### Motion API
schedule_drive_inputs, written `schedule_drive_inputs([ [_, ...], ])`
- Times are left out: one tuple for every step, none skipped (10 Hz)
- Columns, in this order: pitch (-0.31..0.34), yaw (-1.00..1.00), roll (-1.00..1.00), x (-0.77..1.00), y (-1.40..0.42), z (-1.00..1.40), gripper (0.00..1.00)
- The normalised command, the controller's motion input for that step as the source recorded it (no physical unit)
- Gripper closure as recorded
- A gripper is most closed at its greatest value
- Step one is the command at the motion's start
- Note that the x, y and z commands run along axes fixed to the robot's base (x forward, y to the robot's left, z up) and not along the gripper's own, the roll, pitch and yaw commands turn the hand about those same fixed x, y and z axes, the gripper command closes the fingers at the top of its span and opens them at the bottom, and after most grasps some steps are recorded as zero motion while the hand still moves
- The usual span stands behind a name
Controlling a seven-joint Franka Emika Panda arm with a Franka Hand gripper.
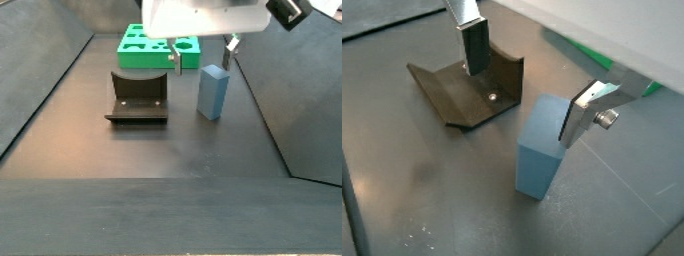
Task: Pick up the rectangle object. Move up. Move to above the board. Insert the rectangle object.
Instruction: Pick up the rectangle object.
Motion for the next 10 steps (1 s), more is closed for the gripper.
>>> schedule_drive_inputs([
  [-0.011, 0.37, 0.02, -0.03, -0.03, -0.29, 0.0],
  [-0.017, 0.37, 0.0, -0.02, -0.04, -0.3, 0.0],
  [-0.039, 0.36, 0.0, -0.05, -0.05, -0.32, 0.0],
  [0.0, 0.24, 0.01, 0.0, 0.0, -0.04, 0.0],
  [0.026, 0.23, 0.03, 0.0, 0.0, 0.12, 0.0],
  [0.067, 0.17, 0.0, 0.14, 0.0, 0.23, 0.0],
  [0.067, 0.17, 0.0, 0.14, 0.0, 0.28, 0.0],
  [0.07, 0.16, 0.0, 0.15, 0.0, 0.29, 0.0],
  [0.0, 0.25, 0.02, 0.0, 0.0, 0.0, 0.0],
  [0.0, 0.31, 0.08, 0.0, 0.0, -0.15, 0.0],
])
